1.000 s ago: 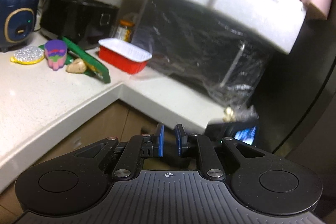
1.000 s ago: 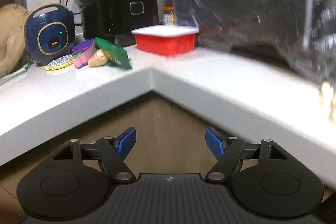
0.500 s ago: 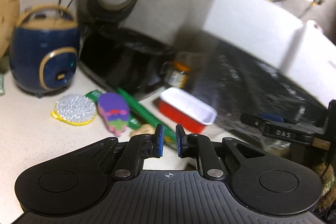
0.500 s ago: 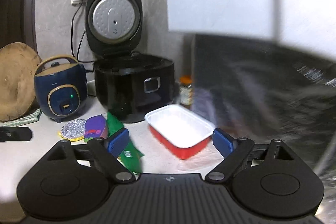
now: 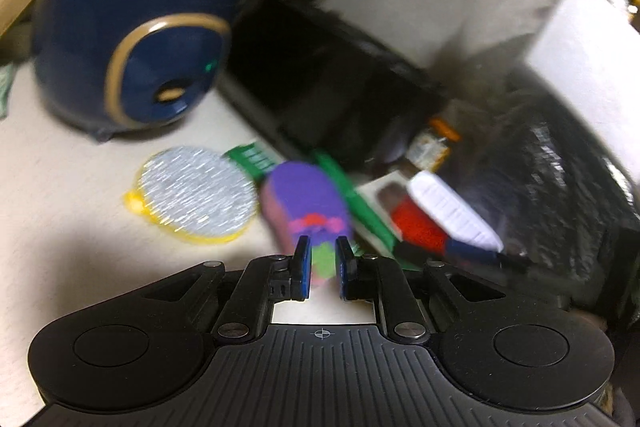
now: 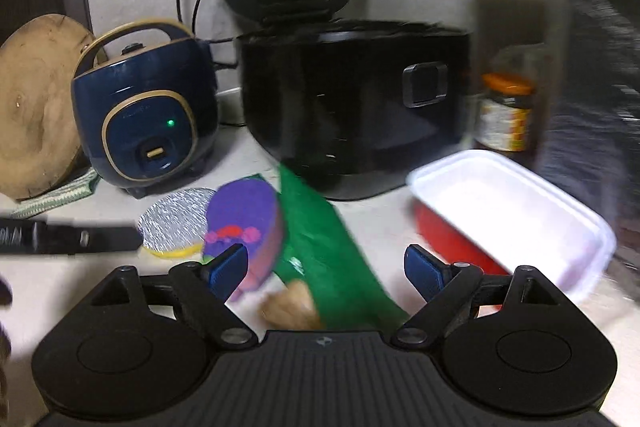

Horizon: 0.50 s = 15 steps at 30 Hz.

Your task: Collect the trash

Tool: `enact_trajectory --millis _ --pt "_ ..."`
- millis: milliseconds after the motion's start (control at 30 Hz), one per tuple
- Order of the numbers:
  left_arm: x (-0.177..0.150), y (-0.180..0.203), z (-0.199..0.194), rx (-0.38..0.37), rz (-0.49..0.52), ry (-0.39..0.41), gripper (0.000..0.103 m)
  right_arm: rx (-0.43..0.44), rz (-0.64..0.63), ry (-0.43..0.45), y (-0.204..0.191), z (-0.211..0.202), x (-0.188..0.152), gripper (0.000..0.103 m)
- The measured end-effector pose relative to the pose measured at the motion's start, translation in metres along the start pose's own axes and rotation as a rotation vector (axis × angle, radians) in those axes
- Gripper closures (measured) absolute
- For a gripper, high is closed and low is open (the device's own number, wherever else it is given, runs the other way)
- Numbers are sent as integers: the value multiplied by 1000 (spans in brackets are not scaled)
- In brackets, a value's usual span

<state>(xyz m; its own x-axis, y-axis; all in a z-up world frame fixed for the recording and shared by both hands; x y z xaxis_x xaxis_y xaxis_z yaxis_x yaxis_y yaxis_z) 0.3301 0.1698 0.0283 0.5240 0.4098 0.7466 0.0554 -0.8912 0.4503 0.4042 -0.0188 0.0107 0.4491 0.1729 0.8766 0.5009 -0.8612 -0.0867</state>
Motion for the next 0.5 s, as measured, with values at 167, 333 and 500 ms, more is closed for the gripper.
enact_trajectory --millis 167,333,500 --pt "-18 -21 -23 15 10 -66 88 -61 -9 5 8 36 24 16" --pt "-39 -35 -37 -27 -35 -121 88 -177 -13 -5 58 29 30 16" --pt "-44 -31 -38 -56 -46 -118 88 -157 84 -174 88 34 -4 54"
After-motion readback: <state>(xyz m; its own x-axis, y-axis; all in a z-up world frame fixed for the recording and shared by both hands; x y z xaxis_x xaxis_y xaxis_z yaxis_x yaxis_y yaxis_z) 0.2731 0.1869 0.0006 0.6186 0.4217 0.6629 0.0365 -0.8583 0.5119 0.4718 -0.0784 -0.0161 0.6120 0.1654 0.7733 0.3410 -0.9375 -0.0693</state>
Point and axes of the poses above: each gripper's, at about its wrist camera, not at the fingertips, and z roughly the way its jaws point, y to its right, x to its top, the point moved 7 cm from there along z, roughly the way its jaws point, and after that the axes turned 5 degrees about y, right-handed, at the moved point
